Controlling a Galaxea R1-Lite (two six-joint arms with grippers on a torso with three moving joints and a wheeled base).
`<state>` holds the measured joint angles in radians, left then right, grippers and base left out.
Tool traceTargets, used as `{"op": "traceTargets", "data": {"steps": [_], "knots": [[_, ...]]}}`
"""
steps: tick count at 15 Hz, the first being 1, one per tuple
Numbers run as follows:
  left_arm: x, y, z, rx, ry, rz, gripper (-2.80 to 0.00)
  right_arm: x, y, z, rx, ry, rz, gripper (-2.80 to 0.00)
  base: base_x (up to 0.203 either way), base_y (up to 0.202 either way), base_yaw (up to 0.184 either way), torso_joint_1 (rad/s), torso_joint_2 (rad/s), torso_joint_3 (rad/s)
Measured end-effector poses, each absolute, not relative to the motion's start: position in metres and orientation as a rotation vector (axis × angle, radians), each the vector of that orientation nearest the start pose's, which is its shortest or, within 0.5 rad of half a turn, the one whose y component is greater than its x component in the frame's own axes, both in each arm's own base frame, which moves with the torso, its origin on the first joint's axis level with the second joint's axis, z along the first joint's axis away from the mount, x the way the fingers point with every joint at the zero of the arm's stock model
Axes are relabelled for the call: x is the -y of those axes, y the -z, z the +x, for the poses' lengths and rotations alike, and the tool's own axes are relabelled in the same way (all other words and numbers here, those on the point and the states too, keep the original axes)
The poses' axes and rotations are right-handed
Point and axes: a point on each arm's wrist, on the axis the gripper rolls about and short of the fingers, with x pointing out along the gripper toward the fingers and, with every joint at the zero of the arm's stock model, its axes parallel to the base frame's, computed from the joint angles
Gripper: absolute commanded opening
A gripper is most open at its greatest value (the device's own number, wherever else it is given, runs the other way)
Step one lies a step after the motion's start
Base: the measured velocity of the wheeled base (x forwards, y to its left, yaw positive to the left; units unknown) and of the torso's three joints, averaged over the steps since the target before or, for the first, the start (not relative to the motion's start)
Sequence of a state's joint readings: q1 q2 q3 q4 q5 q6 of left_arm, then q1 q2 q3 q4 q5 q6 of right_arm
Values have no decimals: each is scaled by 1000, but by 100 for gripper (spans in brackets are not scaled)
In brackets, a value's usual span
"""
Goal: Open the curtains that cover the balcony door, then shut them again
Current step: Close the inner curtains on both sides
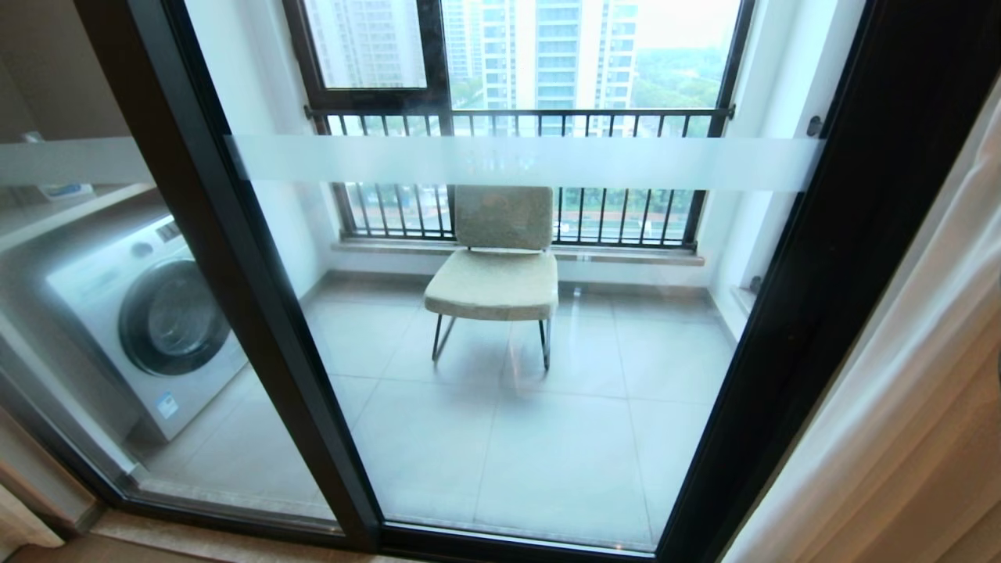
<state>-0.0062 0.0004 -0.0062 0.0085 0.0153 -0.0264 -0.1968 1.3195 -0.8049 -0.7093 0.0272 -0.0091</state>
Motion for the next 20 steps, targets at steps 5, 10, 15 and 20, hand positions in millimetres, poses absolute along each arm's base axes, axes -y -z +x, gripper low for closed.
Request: {"op": "traceTargets", "data": {"steps": [5,10,15,20], "knots": [[0,-76,-23,-3,-9,-26,-280,23,-295,205,218,88,-29,-280,0,0,0,0,0,0],[0,-76,-23,-3,-9,-26,-280,18,-291,199,212,70,-27,-280,0,0,0,0,0,0],[0,-76,-23,-3,-9,-27,-280,18,-286,191,205,69,-24,-280,0,0,0,0,0,0],[0,-76,-23,-3,-9,-26,-280,17,-288,188,211,65,-25,-280,0,0,0,0,0,0]]}}
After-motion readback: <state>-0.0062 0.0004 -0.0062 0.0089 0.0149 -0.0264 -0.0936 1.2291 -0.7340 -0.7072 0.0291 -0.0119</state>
